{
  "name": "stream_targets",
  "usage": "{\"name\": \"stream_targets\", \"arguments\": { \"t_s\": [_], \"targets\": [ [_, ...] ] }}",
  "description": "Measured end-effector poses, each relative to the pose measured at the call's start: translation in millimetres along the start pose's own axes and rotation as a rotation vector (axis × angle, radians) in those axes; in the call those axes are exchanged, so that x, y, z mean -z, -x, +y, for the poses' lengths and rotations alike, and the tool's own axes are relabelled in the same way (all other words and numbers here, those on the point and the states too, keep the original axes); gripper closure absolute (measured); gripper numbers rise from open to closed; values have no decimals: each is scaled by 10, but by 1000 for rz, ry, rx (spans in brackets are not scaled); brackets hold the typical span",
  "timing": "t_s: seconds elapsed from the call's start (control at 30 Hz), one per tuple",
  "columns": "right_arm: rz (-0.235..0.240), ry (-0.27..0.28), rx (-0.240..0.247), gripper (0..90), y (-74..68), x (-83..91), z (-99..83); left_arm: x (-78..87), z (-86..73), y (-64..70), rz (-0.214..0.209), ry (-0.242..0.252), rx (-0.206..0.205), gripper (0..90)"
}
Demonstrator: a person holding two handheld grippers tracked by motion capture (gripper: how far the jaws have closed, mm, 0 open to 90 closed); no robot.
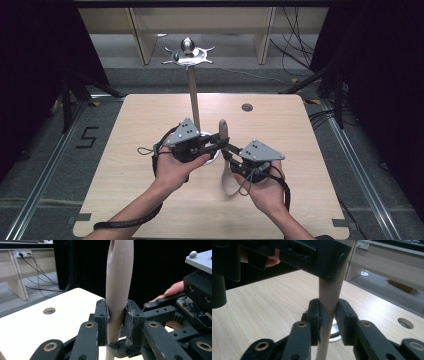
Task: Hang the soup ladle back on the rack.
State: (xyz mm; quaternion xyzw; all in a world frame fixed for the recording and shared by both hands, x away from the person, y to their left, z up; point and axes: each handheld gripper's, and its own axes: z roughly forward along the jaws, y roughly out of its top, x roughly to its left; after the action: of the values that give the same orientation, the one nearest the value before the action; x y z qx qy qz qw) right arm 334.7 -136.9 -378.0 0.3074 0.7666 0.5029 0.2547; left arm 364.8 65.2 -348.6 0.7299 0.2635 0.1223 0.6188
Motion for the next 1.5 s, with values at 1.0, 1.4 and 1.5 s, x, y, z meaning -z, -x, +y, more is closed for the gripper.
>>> {"name": "stream_targets", "arguments": {
  "t_s": [1.0, 1.4, 1.5],
  "targets": [
    [52, -120, -144, 402, 585, 420, -709, 539, 380, -494, -116, -5, -150, 740],
    [18, -164, -225, 391, 670, 486, -931, 594, 430, -596, -131, -17, -145, 740],
    [-1, -159, -192, 390, 710, 481, -952, 598, 442, -613, -135, -18, -146, 740]
  ]
}}
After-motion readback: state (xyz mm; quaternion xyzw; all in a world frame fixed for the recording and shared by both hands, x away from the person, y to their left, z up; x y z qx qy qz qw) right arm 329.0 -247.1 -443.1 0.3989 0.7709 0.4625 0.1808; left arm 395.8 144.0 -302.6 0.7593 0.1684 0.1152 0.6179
